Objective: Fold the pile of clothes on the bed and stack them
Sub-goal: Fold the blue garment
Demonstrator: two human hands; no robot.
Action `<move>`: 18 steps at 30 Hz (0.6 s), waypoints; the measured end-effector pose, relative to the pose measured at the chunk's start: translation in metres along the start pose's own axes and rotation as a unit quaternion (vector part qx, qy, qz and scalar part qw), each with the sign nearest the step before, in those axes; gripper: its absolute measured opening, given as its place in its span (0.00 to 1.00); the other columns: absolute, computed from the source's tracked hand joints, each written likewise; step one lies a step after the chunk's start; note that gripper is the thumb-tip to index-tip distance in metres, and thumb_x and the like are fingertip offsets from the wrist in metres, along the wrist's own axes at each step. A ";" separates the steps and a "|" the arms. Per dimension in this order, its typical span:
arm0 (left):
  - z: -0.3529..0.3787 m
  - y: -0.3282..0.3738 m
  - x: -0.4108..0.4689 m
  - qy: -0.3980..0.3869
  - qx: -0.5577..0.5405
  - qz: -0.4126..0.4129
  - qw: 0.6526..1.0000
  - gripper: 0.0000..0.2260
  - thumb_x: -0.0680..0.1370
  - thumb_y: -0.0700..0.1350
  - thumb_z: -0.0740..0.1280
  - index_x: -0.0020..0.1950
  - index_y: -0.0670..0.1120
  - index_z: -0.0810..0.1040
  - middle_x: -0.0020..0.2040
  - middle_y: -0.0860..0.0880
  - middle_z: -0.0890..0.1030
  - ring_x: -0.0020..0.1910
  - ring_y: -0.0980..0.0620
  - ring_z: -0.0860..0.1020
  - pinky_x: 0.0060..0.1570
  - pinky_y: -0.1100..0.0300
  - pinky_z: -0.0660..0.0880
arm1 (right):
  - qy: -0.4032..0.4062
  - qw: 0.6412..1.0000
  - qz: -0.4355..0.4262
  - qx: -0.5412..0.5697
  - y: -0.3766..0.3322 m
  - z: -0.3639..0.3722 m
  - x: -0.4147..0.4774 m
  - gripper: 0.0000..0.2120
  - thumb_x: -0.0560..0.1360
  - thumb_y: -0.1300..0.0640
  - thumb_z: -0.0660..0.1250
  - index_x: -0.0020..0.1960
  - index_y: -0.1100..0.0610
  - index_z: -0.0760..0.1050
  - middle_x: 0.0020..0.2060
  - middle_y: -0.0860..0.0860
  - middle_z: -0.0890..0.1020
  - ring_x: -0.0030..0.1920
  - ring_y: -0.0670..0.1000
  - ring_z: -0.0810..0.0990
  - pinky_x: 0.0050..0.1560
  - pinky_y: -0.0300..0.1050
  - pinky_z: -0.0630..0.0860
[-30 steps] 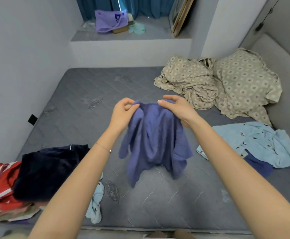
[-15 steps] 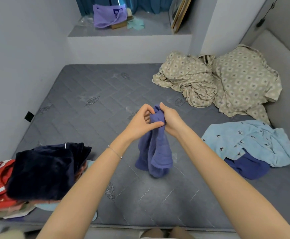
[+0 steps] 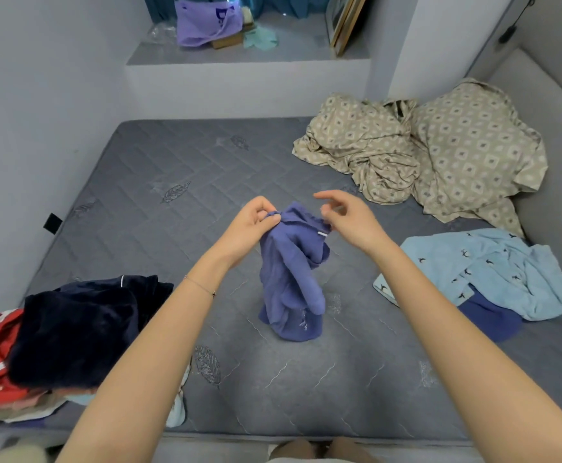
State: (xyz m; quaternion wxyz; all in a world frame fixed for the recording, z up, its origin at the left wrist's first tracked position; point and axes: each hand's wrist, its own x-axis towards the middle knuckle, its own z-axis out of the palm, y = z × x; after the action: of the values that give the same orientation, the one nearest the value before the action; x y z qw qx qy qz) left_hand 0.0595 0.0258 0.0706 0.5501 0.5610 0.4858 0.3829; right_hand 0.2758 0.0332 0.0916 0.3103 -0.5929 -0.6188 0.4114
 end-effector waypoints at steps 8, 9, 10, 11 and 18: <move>-0.013 0.013 0.000 -0.065 -0.009 -0.024 0.998 0.07 0.82 0.39 0.62 0.44 0.46 0.69 0.36 0.53 0.80 0.38 0.55 0.75 0.39 0.60 0.68 | -0.144 0.982 -0.101 0.069 -0.019 0.022 -0.005 0.22 0.76 0.72 0.60 0.61 0.50 0.77 0.54 0.53 0.82 0.37 0.48 0.75 0.39 0.40 0.74; -0.015 0.013 -0.001 -0.065 -0.006 -0.027 0.998 0.07 0.82 0.38 0.61 0.44 0.46 0.69 0.36 0.53 0.81 0.38 0.55 0.76 0.39 0.61 0.68 | -0.139 0.983 -0.098 0.073 -0.019 0.024 -0.005 0.19 0.76 0.72 0.61 0.59 0.53 0.79 0.53 0.54 0.83 0.38 0.46 0.77 0.41 0.38 0.75; -0.017 0.015 -0.003 -0.066 -0.002 -0.030 0.997 0.08 0.82 0.37 0.60 0.44 0.46 0.69 0.36 0.53 0.81 0.38 0.56 0.76 0.39 0.61 0.68 | -0.130 0.984 -0.089 0.080 -0.020 0.026 -0.005 0.16 0.75 0.72 0.63 0.56 0.57 0.80 0.50 0.56 0.83 0.39 0.45 0.79 0.42 0.37 0.76; -0.019 0.017 -0.004 -0.068 0.007 -0.034 0.997 0.08 0.82 0.38 0.60 0.44 0.46 0.69 0.36 0.53 0.81 0.37 0.56 0.76 0.38 0.62 0.68 | -0.123 0.986 -0.074 0.087 -0.019 0.028 -0.005 0.13 0.75 0.72 0.64 0.53 0.59 0.80 0.46 0.57 0.83 0.38 0.44 0.79 0.41 0.36 0.76; -0.033 0.022 -0.012 0.015 0.127 -0.015 0.992 0.08 0.81 0.34 0.61 0.45 0.44 0.68 0.51 0.46 0.80 0.51 0.55 0.78 0.51 0.64 0.72 | -0.044 0.998 -0.020 0.032 -0.010 0.032 -0.007 0.07 0.74 0.63 0.72 0.39 0.56 0.77 0.35 0.51 0.82 0.36 0.46 0.78 0.40 0.36 0.74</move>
State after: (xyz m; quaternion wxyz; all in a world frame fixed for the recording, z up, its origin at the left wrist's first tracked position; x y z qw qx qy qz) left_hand 0.0281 0.0243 0.0972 0.4726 0.6130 0.5469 0.3189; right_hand 0.2439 0.0218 0.0859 0.3093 -0.5514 -0.6305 0.4503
